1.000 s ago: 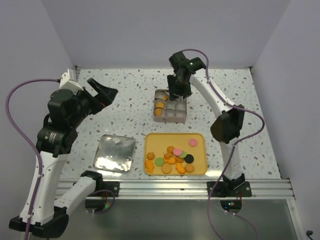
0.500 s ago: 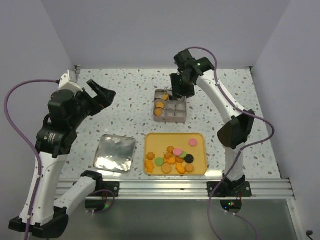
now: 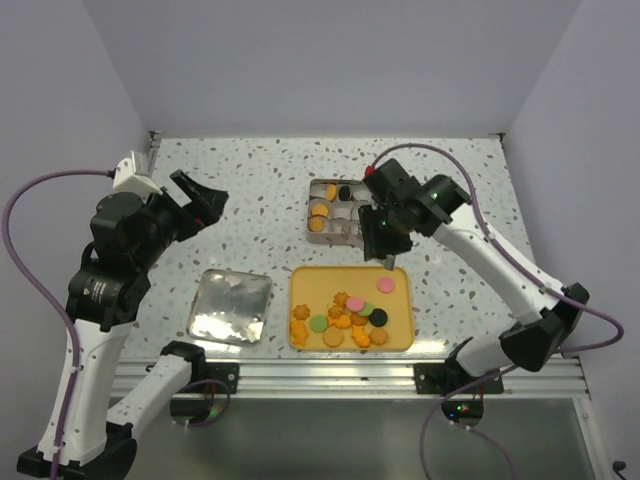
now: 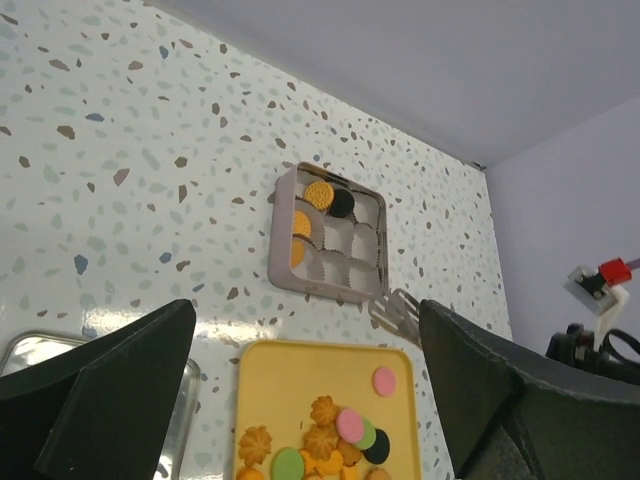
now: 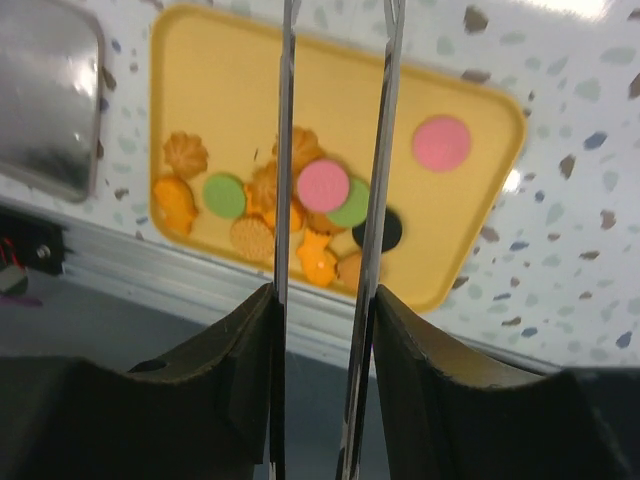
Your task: Pack the cookies
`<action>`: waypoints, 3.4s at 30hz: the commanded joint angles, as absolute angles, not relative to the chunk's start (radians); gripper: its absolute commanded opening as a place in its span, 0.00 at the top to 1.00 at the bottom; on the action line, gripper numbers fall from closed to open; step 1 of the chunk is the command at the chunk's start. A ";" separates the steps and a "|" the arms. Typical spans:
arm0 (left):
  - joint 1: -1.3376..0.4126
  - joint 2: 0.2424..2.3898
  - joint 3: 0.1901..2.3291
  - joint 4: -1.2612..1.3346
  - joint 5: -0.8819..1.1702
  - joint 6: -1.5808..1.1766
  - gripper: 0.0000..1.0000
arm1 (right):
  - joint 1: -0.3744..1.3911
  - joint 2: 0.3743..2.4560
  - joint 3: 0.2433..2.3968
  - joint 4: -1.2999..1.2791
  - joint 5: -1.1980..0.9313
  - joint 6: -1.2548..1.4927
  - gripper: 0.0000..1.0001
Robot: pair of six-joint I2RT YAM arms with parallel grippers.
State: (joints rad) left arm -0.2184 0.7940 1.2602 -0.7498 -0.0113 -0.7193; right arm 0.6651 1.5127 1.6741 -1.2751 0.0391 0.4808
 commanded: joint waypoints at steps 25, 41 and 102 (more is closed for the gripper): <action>-0.222 0.755 1.164 -0.811 0.140 -0.692 0.00 | 0.936 1.167 1.195 -1.249 0.003 0.785 0.52; -0.222 0.710 1.152 -0.856 0.110 -0.704 0.00 | 1.005 1.203 1.138 -1.203 0.002 0.798 0.51; -0.222 0.706 1.059 -0.784 0.077 -0.739 0.00 | 0.624 1.919 2.125 -1.290 0.035 0.408 0.62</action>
